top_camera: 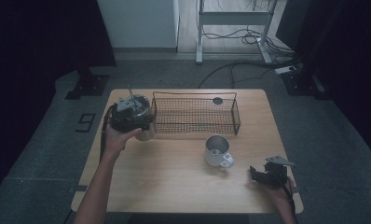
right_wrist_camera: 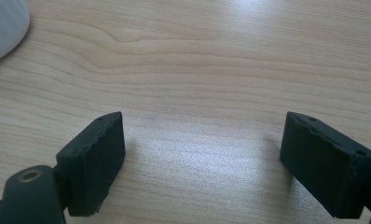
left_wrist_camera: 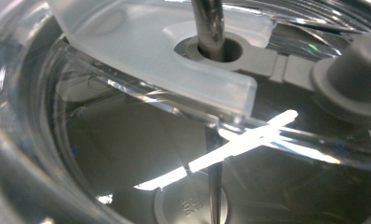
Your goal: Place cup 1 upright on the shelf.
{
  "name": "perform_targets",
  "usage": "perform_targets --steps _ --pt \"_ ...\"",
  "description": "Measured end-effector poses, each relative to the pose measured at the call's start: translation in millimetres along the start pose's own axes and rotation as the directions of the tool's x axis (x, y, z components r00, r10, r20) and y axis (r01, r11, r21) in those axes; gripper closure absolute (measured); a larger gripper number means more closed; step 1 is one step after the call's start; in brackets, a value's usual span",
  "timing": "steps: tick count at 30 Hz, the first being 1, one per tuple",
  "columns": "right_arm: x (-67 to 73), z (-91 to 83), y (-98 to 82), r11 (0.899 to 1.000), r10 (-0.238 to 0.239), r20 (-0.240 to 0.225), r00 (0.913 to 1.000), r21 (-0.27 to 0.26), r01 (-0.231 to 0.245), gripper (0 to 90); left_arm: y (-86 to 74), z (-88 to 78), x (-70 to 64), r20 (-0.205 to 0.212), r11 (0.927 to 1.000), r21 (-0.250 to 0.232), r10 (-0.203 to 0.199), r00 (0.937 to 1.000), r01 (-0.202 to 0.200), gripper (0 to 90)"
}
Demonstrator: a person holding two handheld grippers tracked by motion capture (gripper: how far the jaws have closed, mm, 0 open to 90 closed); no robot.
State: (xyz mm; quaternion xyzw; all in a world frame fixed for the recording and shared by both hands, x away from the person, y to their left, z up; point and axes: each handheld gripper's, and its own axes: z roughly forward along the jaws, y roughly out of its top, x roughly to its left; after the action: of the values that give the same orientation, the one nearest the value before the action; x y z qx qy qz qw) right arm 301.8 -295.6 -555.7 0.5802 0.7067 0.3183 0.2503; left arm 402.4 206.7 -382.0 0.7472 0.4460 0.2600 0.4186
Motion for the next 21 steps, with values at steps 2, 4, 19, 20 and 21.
perform_targets --steps 2,4,19,20,21 --pt "0.0 0.0 0.0 1.0 0.001 0.0 1.0 0.0 -0.001 13.6 0.9 0.3 -0.4 0.002 1.0 -0.001 0.001 1.0 -0.001 4.2" --pt "0.0 0.0 0.0 1.0 0.001 0.0 1.0 0.0 -0.001 13.6 2.8 1.1 -1.3 0.002 1.0 -0.003 0.003 1.0 -0.003 4.2" --pt "0.1 0.0 0.0 1.0 0.001 0.0 1.0 0.0 -0.001 13.6 15.0 9.5 -7.6 0.016 1.0 -0.009 -0.001 0.9999 0.001 4.2" --pt "0.1 0.0 0.0 1.0 0.001 0.0 1.0 0.0 -0.001 13.7 18.0 10.7 -8.2 0.017 1.0 -0.009 -0.001 0.9999 0.001 4.2" --pt "0.1 0.0 0.0 1.0 0.001 0.0 1.0 0.0 -0.001 13.7 19.7 11.5 -8.7 0.017 1.0 -0.008 0.001 0.9999 -0.001 4.2"
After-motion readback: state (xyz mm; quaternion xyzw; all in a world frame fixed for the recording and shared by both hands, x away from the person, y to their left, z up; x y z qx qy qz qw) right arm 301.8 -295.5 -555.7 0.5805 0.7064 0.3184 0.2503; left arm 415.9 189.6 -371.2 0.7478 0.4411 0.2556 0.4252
